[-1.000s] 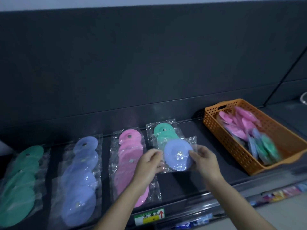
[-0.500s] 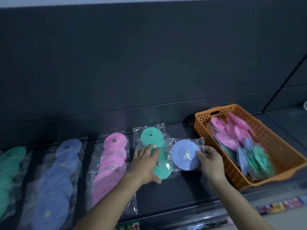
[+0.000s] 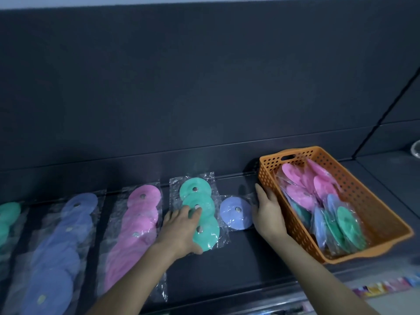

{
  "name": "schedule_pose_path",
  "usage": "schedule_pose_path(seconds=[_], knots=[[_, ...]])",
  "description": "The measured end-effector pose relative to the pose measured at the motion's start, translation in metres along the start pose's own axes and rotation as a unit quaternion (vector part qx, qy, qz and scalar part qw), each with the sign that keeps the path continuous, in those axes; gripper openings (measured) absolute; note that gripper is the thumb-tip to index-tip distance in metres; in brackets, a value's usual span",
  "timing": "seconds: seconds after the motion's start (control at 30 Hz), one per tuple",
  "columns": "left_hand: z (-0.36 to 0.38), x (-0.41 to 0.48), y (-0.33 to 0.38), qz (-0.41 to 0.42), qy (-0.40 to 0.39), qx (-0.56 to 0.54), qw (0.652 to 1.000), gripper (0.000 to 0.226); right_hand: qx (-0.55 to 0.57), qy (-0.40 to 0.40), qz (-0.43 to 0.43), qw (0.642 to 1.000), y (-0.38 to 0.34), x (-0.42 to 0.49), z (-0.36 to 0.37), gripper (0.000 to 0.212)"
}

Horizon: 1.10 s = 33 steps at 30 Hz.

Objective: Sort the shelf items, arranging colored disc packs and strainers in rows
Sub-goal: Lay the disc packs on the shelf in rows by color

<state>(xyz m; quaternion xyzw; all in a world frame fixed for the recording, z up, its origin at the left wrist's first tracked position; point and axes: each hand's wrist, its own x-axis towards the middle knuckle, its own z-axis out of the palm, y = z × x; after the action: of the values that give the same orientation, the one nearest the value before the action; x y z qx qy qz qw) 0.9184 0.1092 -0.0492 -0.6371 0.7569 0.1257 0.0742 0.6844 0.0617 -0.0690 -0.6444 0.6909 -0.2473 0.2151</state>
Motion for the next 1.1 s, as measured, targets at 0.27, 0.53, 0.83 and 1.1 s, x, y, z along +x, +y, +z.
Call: schedule_pose_path(seconds=[0.27,0.53,0.83,1.1], knots=[[-0.003,0.003,-0.006,-0.014,0.017,-0.136,0.99,0.097,-0.051,0.014,0.012,0.999,0.016,0.009,-0.021,0.048],[-0.013,0.005,-0.008,-0.116,0.076,-0.274,0.952,0.083,-0.138,-0.096,-0.212,0.963,-0.004,-0.011,0.013,0.044],[-0.014,0.005,-0.02,-0.197,0.116,-0.524,0.82,0.012,-0.223,-0.097,-0.133,0.961,0.0,0.046,0.008,0.059],[-0.023,-0.003,-0.019,-0.2,0.168,-0.643,0.72,0.011,-0.164,-0.106,-0.116,0.974,-0.015,0.061,0.01,0.05]])
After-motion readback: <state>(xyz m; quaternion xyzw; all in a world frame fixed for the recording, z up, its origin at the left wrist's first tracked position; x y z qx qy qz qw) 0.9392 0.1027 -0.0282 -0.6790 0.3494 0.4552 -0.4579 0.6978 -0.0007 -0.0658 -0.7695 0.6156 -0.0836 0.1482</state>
